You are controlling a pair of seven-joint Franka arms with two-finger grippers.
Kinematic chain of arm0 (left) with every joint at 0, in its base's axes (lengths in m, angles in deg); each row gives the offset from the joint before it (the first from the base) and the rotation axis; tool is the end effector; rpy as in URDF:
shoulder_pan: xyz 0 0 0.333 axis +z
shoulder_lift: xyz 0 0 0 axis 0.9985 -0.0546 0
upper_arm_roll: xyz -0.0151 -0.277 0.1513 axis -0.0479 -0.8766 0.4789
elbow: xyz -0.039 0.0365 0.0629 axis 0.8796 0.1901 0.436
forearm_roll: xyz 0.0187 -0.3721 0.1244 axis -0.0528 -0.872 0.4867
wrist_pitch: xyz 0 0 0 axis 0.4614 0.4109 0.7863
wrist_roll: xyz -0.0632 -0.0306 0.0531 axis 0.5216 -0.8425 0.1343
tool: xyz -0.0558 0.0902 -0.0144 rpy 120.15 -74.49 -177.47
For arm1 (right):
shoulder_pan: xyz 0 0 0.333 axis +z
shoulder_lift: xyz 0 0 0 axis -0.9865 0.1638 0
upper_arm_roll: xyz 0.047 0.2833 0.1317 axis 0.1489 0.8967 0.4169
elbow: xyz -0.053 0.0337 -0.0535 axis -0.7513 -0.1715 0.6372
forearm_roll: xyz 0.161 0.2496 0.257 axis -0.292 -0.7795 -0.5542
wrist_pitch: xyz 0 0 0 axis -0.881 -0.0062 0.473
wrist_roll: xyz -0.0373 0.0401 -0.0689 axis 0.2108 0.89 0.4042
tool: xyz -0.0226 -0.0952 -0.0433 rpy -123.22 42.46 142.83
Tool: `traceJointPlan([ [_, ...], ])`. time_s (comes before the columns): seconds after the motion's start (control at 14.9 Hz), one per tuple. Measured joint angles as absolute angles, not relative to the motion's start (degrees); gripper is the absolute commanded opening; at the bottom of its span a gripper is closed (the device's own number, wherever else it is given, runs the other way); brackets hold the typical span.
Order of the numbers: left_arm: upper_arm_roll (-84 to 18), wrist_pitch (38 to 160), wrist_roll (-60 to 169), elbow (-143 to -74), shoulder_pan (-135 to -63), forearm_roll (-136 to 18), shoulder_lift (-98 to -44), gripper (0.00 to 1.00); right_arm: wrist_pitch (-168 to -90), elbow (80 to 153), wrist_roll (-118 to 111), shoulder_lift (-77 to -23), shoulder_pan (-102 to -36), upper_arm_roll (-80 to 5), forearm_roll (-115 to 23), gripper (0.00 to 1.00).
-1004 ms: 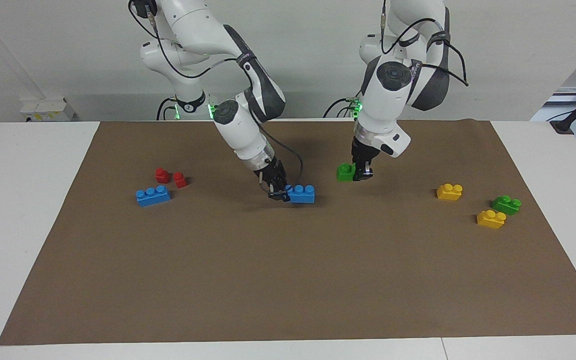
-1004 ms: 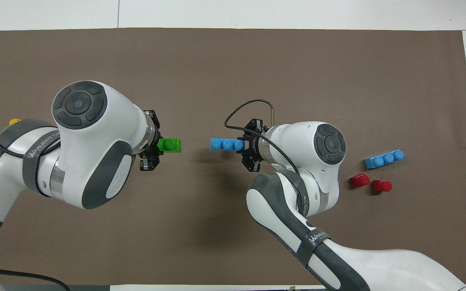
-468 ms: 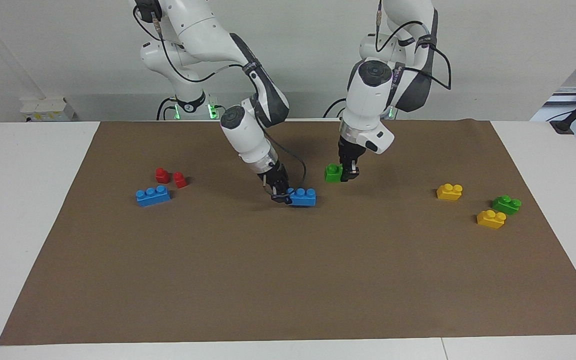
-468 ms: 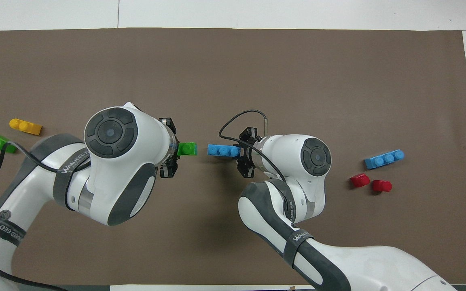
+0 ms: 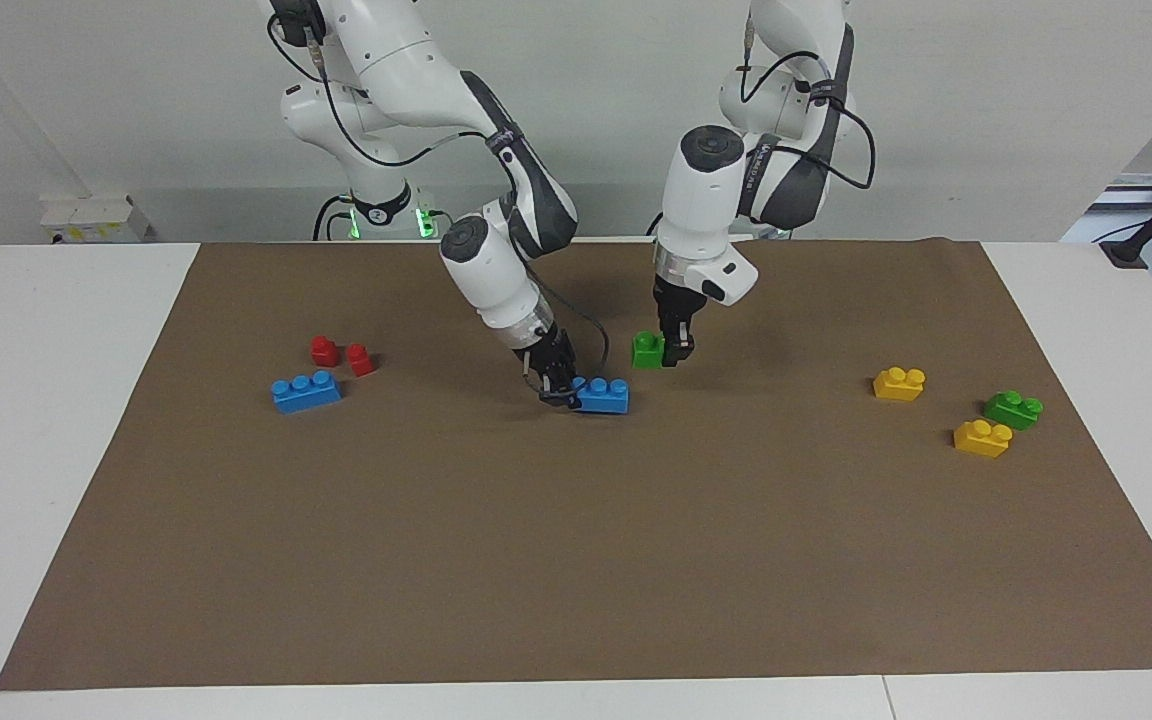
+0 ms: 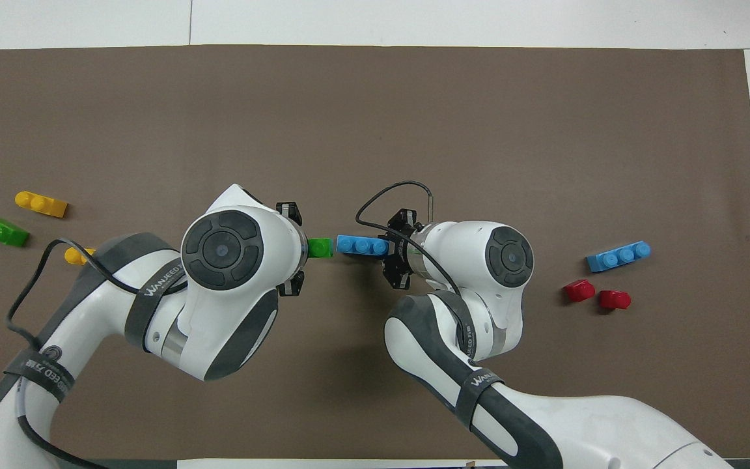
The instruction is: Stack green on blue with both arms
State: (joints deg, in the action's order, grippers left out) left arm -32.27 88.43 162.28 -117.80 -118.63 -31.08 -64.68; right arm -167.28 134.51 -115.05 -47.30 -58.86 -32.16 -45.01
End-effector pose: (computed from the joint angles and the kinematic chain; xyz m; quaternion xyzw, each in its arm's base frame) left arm 0.4720 -0.3191 0.4153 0.7228 0.6886 0.0314 0.0486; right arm 0.5092 0.3185 0.2921 -0.6513 0.7275 0.1100 0.1857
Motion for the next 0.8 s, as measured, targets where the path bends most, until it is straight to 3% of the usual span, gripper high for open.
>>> traceJointPlan([
  [0.8, -32.3, 94.5, 164.8, -117.9, -122.1, -28.8, -69.4, 0.00, -167.4, 135.4, -115.0, -47.3, -58.6, -32.2, -45.0, 0.00],
])
